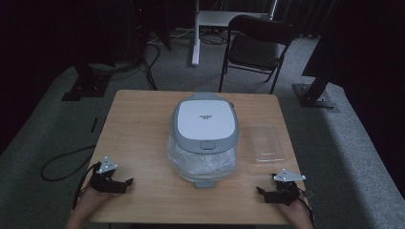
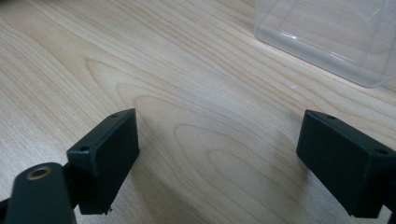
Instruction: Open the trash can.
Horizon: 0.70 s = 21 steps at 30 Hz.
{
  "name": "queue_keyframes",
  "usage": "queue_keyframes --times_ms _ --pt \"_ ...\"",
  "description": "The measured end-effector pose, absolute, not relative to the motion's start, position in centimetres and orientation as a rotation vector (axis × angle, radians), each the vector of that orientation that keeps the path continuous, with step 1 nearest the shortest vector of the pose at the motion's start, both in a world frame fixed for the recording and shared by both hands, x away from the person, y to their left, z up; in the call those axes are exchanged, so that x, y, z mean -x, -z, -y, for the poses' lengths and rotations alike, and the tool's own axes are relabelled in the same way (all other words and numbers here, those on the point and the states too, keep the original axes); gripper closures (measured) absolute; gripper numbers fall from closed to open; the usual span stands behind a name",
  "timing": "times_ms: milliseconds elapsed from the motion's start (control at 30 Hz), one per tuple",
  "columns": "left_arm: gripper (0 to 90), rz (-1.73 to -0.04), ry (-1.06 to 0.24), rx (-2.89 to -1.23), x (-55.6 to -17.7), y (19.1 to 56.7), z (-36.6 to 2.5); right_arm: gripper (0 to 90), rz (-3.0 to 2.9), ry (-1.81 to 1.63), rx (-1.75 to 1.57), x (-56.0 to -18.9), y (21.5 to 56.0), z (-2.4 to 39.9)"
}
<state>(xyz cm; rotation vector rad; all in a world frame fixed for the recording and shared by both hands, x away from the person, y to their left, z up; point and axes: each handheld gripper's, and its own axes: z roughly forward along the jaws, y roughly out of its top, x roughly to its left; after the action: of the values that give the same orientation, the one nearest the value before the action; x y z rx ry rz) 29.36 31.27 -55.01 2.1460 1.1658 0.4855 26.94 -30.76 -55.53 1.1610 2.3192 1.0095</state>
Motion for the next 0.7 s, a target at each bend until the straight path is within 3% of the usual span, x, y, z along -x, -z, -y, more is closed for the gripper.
queue_keyframes --times_ms 700 --pt "1.3 -1.094 -0.420 -2.135 -29.5 52.4 -29.3 12.2 -2.307 -1.004 -1.180 -27.0 55.5 30.8"
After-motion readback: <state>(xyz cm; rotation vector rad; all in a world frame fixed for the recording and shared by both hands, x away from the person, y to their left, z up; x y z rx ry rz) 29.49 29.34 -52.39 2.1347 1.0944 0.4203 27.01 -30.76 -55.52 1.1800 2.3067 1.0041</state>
